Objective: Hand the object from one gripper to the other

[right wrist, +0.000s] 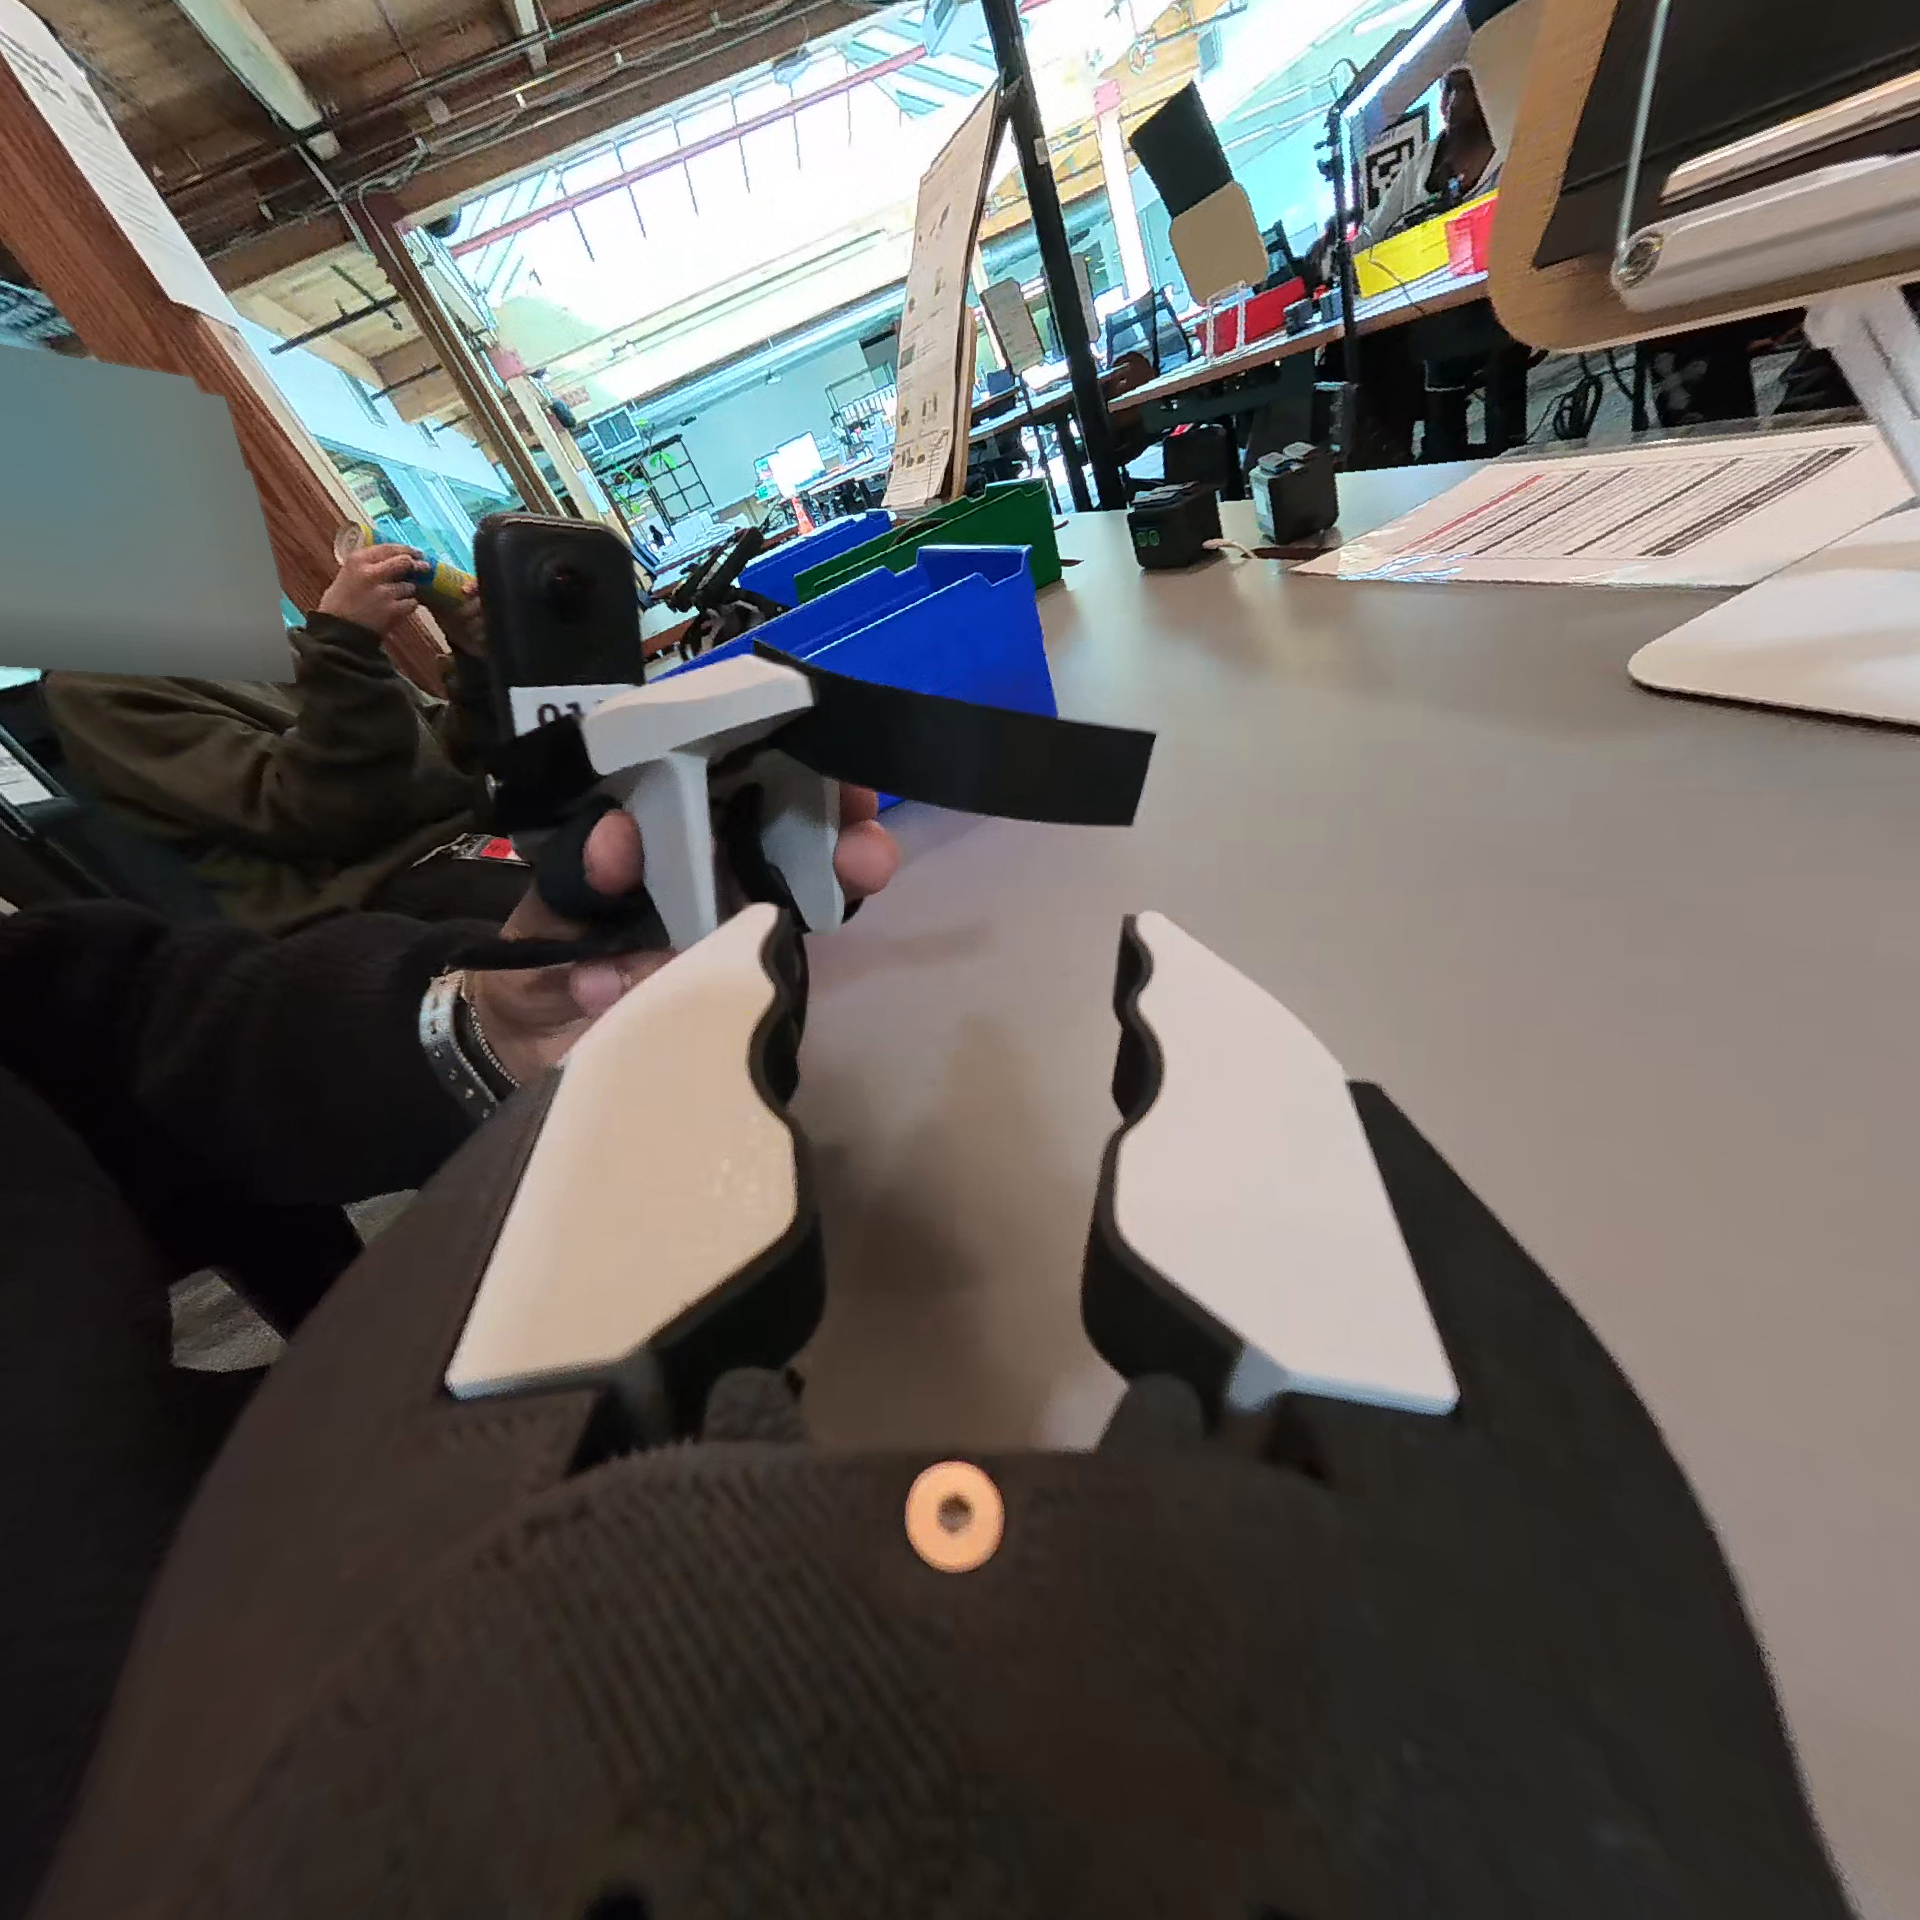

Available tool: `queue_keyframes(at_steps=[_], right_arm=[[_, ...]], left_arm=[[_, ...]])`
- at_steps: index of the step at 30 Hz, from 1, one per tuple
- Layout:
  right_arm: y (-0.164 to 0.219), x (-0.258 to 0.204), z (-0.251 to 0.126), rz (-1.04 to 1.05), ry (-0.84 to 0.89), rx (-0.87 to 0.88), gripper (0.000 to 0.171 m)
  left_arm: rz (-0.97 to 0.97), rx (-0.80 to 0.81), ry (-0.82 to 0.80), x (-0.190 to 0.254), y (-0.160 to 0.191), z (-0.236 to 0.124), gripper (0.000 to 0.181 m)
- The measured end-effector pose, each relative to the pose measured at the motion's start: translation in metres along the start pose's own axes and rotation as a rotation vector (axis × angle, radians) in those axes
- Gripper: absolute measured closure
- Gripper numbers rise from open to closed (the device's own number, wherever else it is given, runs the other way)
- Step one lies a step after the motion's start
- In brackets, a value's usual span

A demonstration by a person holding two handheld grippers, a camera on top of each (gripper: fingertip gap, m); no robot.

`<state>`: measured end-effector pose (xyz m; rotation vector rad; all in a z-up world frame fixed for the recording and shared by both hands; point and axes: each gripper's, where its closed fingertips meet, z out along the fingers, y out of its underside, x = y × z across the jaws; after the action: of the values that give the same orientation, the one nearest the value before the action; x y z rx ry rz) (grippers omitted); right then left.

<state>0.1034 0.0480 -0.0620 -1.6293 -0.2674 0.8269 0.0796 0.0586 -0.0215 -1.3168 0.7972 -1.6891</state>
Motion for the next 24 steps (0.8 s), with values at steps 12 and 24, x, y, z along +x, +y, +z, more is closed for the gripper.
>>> queue_keyframes(at_steps=[12,24], right_arm=[[-0.004,-0.015,-0.001,0.098,-0.123,0.031,0.141],[-0.012,-0.011,-0.004,0.194,-0.151,0.107,0.107]], left_arm=[[-0.117,-0.103,0.177,0.026,0.024,0.007,0.18],[-0.177,-0.113,0.226,0.029,0.025,0.006,0.18]])
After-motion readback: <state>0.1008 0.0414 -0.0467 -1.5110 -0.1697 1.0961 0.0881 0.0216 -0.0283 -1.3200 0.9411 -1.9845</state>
